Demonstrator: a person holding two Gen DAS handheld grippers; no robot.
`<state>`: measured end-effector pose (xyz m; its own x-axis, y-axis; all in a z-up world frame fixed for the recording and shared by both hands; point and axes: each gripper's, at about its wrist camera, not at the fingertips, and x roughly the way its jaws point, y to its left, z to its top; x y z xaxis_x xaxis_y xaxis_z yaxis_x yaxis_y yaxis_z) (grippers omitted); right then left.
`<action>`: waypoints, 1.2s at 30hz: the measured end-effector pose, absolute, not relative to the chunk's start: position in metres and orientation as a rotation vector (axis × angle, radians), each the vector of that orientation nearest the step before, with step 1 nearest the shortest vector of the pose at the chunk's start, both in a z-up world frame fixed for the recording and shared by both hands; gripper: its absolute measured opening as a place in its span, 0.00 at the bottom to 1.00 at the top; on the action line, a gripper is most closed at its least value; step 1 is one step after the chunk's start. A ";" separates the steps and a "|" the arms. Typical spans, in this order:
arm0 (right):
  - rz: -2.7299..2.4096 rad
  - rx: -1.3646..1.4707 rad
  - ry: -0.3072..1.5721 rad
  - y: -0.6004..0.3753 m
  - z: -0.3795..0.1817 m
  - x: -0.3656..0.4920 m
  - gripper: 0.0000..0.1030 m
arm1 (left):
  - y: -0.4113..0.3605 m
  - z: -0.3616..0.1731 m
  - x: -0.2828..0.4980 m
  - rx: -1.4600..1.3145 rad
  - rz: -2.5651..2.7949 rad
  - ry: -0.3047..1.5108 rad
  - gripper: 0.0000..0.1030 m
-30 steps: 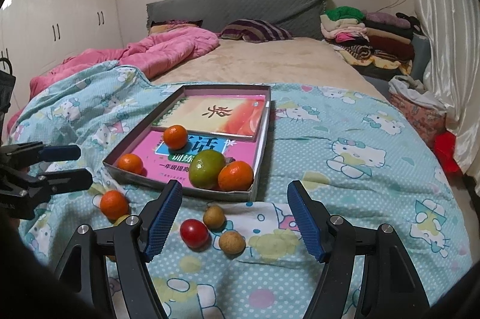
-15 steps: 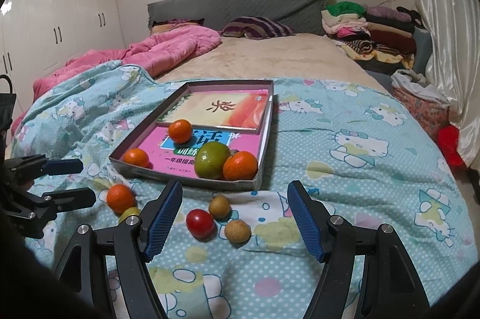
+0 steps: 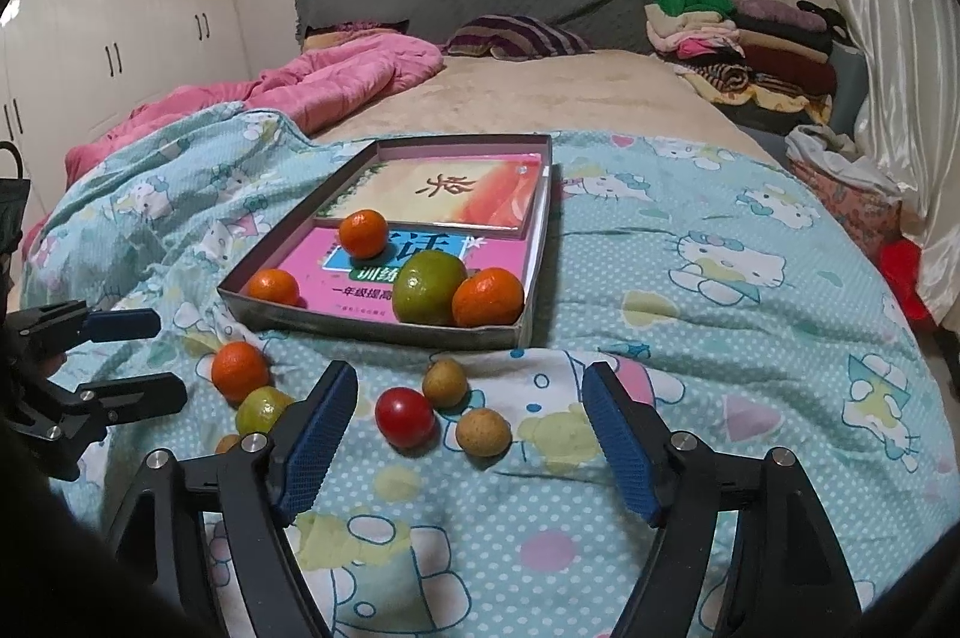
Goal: Organize fruits
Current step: 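Withdraw both open tools back toward the remaining loose fruits, then grasp a brown potato-like fruit with the left tool while the right grasps a small brown fruit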
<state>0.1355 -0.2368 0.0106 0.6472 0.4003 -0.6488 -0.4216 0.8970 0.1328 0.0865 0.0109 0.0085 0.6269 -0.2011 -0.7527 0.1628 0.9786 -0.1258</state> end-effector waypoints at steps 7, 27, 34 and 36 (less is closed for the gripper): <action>0.463 -0.053 0.743 -0.233 0.006 0.135 0.77 | 0.009 0.007 0.086 -0.048 -0.218 0.876 0.85; 0.436 -0.073 0.815 -0.235 -0.014 0.135 0.77 | -0.007 -0.024 0.080 -0.049 -0.260 0.967 0.85; 0.417 -0.175 0.810 -0.230 -0.022 0.139 0.61 | -0.009 -0.031 0.082 -0.056 -0.279 0.980 0.79; 0.430 -0.192 0.820 -0.227 -0.025 0.141 0.54 | -0.010 -0.032 0.083 -0.054 -0.282 0.982 0.76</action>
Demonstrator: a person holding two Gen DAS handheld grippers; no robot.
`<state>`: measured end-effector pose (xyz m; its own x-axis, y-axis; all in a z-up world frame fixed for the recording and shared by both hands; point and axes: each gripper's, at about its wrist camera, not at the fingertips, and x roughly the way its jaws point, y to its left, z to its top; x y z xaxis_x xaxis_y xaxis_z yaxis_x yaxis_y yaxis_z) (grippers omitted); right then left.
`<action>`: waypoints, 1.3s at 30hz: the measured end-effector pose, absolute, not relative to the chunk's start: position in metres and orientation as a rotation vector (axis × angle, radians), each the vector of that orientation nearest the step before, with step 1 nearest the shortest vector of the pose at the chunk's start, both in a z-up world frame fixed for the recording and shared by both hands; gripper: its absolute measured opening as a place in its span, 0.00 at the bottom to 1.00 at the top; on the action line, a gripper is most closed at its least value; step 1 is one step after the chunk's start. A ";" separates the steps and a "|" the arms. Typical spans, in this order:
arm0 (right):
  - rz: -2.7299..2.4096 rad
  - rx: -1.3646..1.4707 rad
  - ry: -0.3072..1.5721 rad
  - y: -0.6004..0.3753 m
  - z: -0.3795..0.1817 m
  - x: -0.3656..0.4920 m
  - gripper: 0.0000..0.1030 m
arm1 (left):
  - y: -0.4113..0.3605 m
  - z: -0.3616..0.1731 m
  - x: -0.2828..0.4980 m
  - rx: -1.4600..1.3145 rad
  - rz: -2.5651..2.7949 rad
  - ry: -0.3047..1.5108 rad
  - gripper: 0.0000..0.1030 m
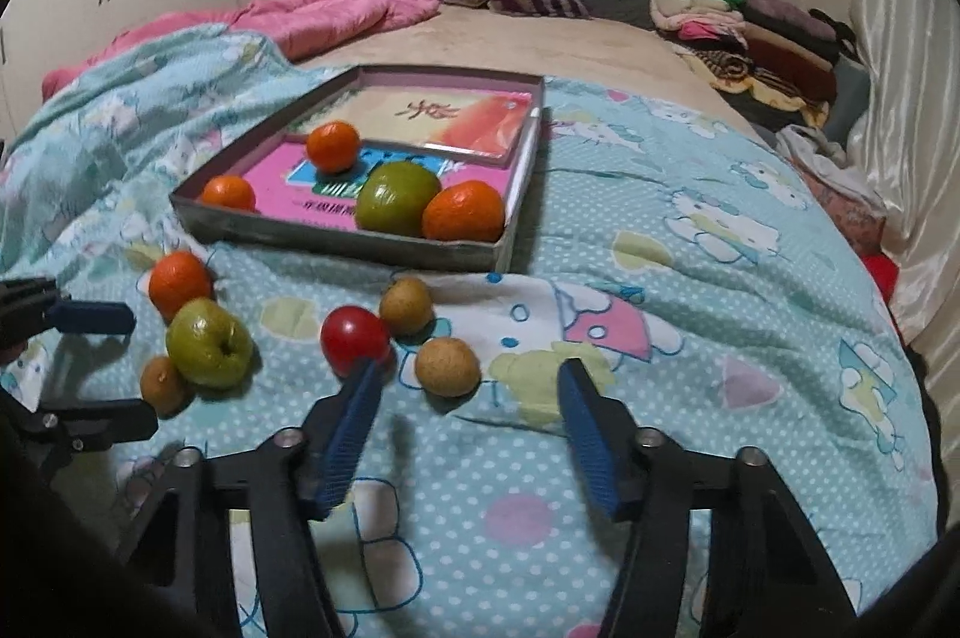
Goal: Organize fruits
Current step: 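Grasp a brown potato-like fruit with the left tool while the right grasps a small brown fruit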
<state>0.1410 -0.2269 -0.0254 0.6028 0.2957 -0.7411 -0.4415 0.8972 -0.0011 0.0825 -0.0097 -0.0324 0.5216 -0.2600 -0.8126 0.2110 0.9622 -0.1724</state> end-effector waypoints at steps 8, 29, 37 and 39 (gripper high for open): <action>0.442 -0.211 0.840 -0.220 -0.034 0.152 0.36 | -0.012 -0.034 0.083 -0.057 -0.306 0.980 0.62; 0.475 -0.146 0.860 -0.225 -0.036 0.154 0.24 | -0.018 -0.045 0.089 -0.045 -0.342 0.984 0.27; 0.481 -0.105 0.852 -0.228 -0.032 0.151 0.24 | -0.014 -0.036 0.087 -0.072 -0.378 0.991 0.26; 0.484 -0.103 0.845 -0.228 -0.030 0.149 0.24 | -0.009 -0.029 0.085 -0.085 -0.373 0.974 0.26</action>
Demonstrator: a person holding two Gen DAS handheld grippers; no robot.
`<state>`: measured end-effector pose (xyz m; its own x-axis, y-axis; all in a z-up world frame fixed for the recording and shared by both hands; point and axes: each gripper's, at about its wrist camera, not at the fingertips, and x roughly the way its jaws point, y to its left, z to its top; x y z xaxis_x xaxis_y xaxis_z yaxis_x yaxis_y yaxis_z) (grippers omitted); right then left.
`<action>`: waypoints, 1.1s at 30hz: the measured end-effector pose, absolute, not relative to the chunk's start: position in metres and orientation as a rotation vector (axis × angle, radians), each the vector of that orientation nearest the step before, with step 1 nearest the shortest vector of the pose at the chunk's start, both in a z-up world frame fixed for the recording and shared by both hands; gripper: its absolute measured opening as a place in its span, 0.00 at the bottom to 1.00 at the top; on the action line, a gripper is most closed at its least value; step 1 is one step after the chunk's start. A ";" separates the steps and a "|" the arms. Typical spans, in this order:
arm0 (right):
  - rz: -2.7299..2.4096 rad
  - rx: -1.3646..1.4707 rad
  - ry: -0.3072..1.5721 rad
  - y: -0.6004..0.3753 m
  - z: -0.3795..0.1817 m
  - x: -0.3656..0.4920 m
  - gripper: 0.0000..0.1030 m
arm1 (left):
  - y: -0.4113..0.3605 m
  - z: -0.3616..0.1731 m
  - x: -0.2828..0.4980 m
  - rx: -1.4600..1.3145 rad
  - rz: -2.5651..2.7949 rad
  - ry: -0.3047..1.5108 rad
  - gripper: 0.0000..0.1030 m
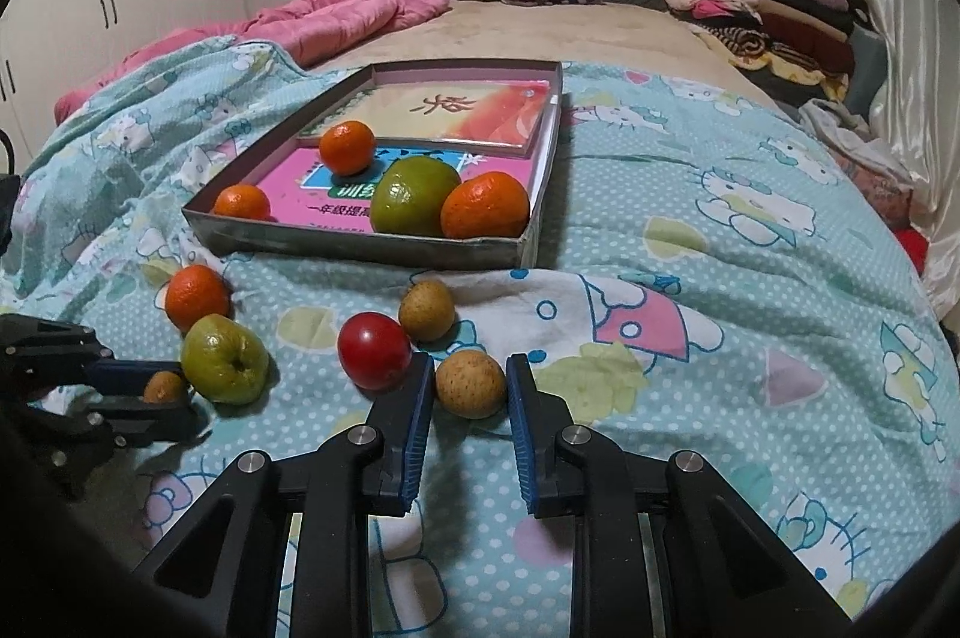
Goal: Organize fruits
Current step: 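Grasp a brown potato-like fruit with the left tool while the right grasps a small brown fruit, then lift both held brown fruits and carry them over the tray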
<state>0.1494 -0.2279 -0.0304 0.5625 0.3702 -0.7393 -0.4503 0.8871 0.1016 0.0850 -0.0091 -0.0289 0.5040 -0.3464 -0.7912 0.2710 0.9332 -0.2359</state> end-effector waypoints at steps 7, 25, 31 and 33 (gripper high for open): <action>0.508 -0.092 0.812 -0.226 -0.022 0.142 0.24 | 0.019 -0.003 0.087 -0.120 -0.321 0.888 0.26; 0.593 -0.065 0.743 -0.200 0.013 0.159 0.24 | 0.039 0.021 0.129 -0.145 -0.224 0.851 0.26; 0.596 -0.047 0.691 -0.195 0.038 0.180 0.24 | 0.033 0.021 0.150 -0.140 -0.214 0.873 0.26; 0.597 -0.048 0.677 -0.191 0.047 0.188 0.24 | 0.029 0.024 0.158 -0.134 -0.217 0.866 0.26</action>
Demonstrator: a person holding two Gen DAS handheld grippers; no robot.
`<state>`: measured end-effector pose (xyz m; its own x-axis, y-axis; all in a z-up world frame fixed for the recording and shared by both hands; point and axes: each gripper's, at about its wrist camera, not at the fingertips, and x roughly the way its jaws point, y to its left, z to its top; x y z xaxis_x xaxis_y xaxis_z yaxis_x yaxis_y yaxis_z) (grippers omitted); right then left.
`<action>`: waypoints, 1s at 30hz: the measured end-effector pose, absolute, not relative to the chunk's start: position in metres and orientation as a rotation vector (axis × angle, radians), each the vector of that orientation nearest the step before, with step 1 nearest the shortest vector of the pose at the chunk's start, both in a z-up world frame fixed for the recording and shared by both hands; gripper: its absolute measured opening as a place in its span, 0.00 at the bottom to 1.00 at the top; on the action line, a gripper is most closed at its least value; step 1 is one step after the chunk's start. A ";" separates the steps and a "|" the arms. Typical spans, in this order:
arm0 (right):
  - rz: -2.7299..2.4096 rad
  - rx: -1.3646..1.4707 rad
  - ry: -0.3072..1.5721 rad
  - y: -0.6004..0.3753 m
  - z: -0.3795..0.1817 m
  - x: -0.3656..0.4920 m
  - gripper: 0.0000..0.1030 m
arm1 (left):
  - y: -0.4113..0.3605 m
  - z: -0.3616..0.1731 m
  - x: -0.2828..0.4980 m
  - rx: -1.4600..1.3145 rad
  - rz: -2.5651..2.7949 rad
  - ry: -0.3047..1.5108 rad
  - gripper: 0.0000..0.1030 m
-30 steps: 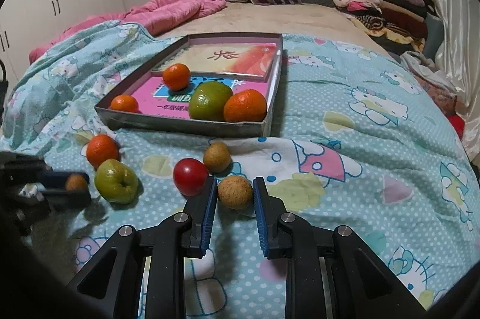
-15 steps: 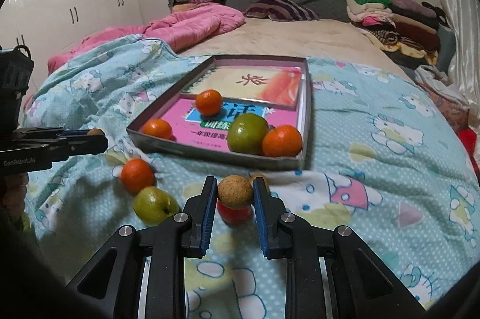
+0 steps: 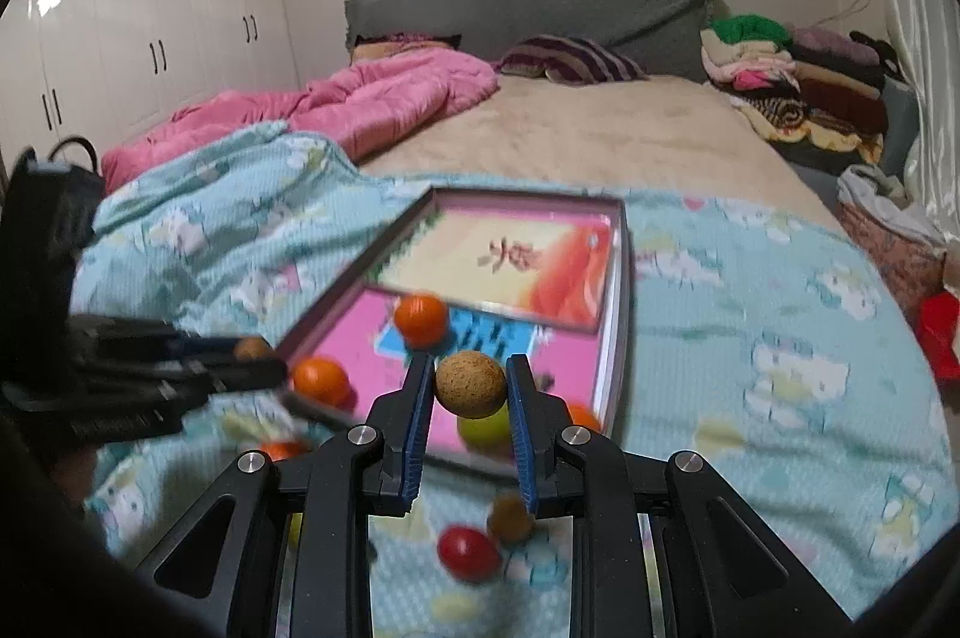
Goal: Organize fruits
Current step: 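Lift both held brown fruits and carry them over the tray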
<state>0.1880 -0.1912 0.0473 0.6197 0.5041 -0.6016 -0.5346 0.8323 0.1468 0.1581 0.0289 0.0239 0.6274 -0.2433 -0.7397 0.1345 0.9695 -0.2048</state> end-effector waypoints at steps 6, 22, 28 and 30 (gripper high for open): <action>0.604 -0.028 0.636 -0.183 0.069 0.207 0.24 | 0.017 0.027 0.181 -0.112 -0.236 0.855 0.26; 0.601 -0.050 0.695 -0.191 0.034 0.207 0.24 | 0.006 0.002 0.199 -0.090 -0.250 0.881 0.26; 0.608 -0.070 0.712 -0.188 0.027 0.204 0.24 | 0.006 -0.003 0.202 -0.085 -0.254 0.892 0.26; 0.610 -0.081 0.718 -0.188 0.025 0.202 0.24 | 0.005 -0.003 0.203 -0.086 -0.261 0.893 0.26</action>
